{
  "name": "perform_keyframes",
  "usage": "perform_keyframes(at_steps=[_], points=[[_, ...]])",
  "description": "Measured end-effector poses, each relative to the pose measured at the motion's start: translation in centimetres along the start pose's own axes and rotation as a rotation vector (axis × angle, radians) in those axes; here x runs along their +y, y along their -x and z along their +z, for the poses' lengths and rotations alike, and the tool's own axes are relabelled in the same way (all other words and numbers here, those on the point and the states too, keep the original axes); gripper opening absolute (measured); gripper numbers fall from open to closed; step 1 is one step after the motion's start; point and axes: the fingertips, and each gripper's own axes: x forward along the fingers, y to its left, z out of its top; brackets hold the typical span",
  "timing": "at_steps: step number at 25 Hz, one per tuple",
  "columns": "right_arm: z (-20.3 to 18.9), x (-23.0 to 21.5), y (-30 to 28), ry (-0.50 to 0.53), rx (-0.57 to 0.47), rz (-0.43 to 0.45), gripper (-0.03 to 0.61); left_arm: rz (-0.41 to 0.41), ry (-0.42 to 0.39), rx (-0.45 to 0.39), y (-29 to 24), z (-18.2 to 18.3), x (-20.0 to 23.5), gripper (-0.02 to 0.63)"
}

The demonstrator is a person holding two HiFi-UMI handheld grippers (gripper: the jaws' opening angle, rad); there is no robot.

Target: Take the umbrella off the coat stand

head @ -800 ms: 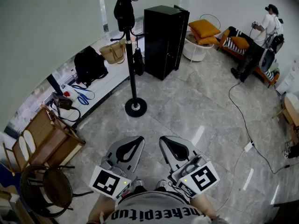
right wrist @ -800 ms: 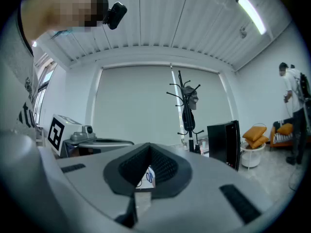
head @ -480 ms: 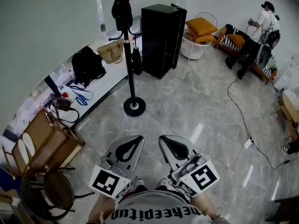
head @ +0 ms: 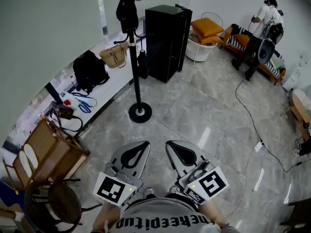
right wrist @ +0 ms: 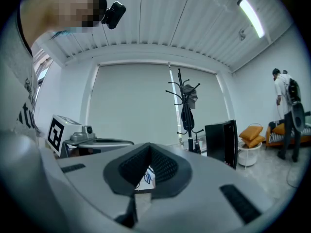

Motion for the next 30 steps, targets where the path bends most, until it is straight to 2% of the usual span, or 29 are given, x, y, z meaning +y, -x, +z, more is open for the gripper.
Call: perform_keyframes(at_steps=[4, 13, 20, 30], points=[[-0.2, 0.5, -0.8, -0.040, -0.017, -0.027, 0.011, -0.024, 0.009, 0.001, 0.7, -0.5, 1.2, 0.015], [-0.9, 0.6, -1.8, -0.041, 0.003, -0.066, 0.011, -0.053, 0.032, -0.018, 0.4, -0.8, 2.6, 0.015], [-0.8, -1.2, -3.4, -0.041, 0.002, -0.030, 0.011, -0.001, 0.050, -0.026, -1.1, -0.8, 4.4, 0.015], [0.1, -6.2, -5.4, -0.032, -0.014, 0.059, 0.011, 0.084, 0.023, -0.035, -5.9, -0.1, 5.5, 0.015]])
